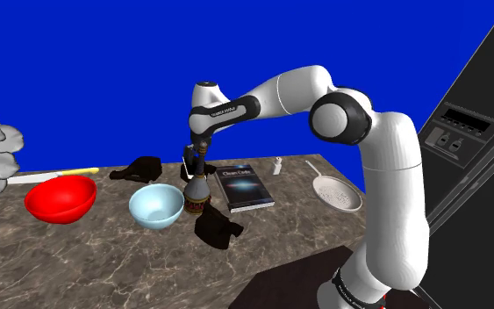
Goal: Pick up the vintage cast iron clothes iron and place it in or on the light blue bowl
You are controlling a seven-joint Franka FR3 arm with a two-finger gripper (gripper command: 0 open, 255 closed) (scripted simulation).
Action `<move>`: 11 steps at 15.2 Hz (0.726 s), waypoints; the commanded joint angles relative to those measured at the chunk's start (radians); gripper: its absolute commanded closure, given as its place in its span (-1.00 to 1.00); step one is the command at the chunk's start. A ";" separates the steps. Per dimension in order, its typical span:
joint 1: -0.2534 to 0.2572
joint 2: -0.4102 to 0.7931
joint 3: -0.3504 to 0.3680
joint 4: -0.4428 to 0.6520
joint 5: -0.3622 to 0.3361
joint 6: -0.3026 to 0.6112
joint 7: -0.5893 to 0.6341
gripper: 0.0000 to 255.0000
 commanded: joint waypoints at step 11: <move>-0.002 0.023 -0.002 -0.002 -0.001 0.025 -0.001 1.00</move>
